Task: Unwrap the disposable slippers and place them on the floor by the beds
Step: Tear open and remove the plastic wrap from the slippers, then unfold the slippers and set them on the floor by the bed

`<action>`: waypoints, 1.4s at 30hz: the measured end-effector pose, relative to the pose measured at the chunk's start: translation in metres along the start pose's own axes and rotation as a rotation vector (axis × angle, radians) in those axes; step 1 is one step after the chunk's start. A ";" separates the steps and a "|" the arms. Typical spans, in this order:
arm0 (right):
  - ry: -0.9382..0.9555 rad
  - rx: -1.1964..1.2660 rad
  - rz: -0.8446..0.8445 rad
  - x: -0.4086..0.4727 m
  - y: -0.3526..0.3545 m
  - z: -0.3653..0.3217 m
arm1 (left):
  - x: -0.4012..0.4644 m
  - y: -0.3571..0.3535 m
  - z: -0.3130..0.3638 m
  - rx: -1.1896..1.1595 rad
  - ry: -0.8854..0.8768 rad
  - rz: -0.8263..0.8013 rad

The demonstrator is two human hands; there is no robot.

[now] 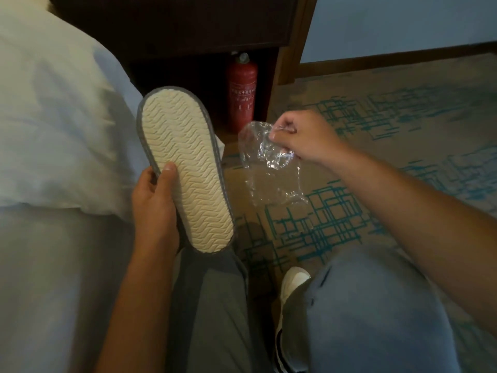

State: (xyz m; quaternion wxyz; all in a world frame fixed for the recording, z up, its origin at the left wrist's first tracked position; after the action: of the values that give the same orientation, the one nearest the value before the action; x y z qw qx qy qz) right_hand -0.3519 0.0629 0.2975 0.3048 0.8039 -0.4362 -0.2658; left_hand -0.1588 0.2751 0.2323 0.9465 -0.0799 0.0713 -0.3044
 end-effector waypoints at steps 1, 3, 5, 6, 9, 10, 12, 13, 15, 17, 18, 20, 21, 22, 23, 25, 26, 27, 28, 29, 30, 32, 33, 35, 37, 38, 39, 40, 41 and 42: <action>-0.016 -0.030 -0.013 0.005 -0.005 0.010 | 0.000 0.000 -0.003 -0.005 0.016 0.000; -0.088 -0.018 -0.045 0.014 -0.019 0.038 | -0.002 -0.003 -0.010 0.000 0.038 -0.012; -0.202 0.083 -0.093 0.025 -0.040 0.071 | -0.003 -0.009 -0.014 0.010 0.053 -0.043; -0.268 0.133 -0.114 0.031 -0.054 0.090 | -0.003 -0.012 -0.015 0.026 0.054 -0.064; -0.401 0.227 -0.158 0.051 -0.099 0.138 | -0.002 -0.014 -0.017 0.089 0.033 -0.110; -0.427 0.251 -0.165 0.058 -0.114 0.152 | -0.002 -0.012 -0.019 0.103 0.033 -0.122; -0.487 0.301 -0.173 0.072 -0.143 0.176 | -0.005 -0.005 -0.026 0.123 0.052 -0.123; -0.527 0.346 -0.179 0.078 -0.158 0.187 | -0.007 -0.001 -0.031 0.125 0.062 -0.106; -0.606 0.462 -0.183 0.086 -0.182 0.201 | -0.008 0.008 -0.039 0.117 0.080 -0.050; -0.655 0.538 -0.172 0.092 -0.199 0.212 | -0.007 0.015 -0.042 0.076 0.088 0.028; -0.666 0.564 -0.161 0.097 -0.205 0.217 | -0.006 0.017 -0.042 0.056 0.084 0.060; -0.674 0.586 -0.131 0.108 -0.210 0.220 | -0.005 0.018 -0.041 0.039 0.078 0.079; -0.672 0.592 -0.125 0.113 -0.211 0.219 | -0.006 0.017 -0.041 0.033 0.077 0.079; -0.666 0.607 -0.117 0.120 -0.211 0.216 | -0.007 0.017 -0.042 0.029 0.079 0.079; -0.657 0.630 -0.105 0.127 -0.210 0.211 | -0.007 0.017 -0.042 0.027 0.082 0.079; -0.634 0.687 -0.084 0.140 -0.206 0.199 | -0.007 0.016 -0.044 0.022 0.087 0.077; -0.624 0.727 -0.101 0.145 -0.207 0.194 | -0.008 0.015 -0.044 0.019 0.087 0.077; -0.626 0.758 -0.134 0.148 -0.210 0.190 | -0.008 0.015 -0.045 0.018 0.087 0.076; -0.645 0.772 -0.170 0.148 -0.215 0.189 | -0.008 0.015 -0.045 0.018 0.085 0.075; -0.672 0.755 -0.201 0.146 -0.221 0.189 | -0.009 0.016 -0.045 0.014 0.085 0.076; -0.696 0.723 -0.221 0.143 -0.226 0.191 | -0.009 0.017 -0.046 0.011 0.088 0.077; -0.722 0.684 -0.228 0.135 -0.231 0.193 | -0.008 0.019 -0.049 0.006 0.099 0.075; -0.723 0.673 -0.226 0.130 -0.232 0.192 | -0.007 0.020 -0.050 0.002 0.102 0.073; -0.710 0.645 -0.241 0.120 -0.231 0.185 | -0.006 0.022 -0.051 0.001 0.101 0.070; -0.689 0.646 -0.311 0.105 -0.227 0.167 | -0.006 0.023 -0.051 0.008 0.097 0.062; -0.664 0.669 -0.363 0.096 -0.223 0.153 | -0.007 0.022 -0.052 0.009 0.099 0.052; -0.616 0.699 -0.421 0.085 -0.216 0.136 | -0.008 0.020 -0.051 0.011 0.101 0.035; -0.548 0.740 -0.481 0.074 -0.207 0.116 | -0.008 0.017 -0.051 0.018 0.100 0.016; -0.468 0.788 -0.543 0.062 -0.197 0.095 | -0.009 0.015 -0.050 0.027 0.097 -0.003; -0.393 0.839 -0.602 0.049 -0.187 0.074 | -0.009 0.013 -0.049 0.031 0.094 -0.020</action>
State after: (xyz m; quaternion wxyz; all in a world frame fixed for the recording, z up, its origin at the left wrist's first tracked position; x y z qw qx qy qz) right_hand -0.2791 0.0823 0.1051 -0.2182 0.8809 -0.3043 -0.2895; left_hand -0.1682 0.2856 0.1827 0.9402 -0.0513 0.1100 -0.3183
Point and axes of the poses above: each hand's wrist, its own x-axis towards the middle knuckle, its own y-axis out of the back of the hand, z = x × y, the point moved 8 cm from there along x, towards the middle knuckle, and after that the axes turned 7 degrees about -y, right-handed, at the moved point
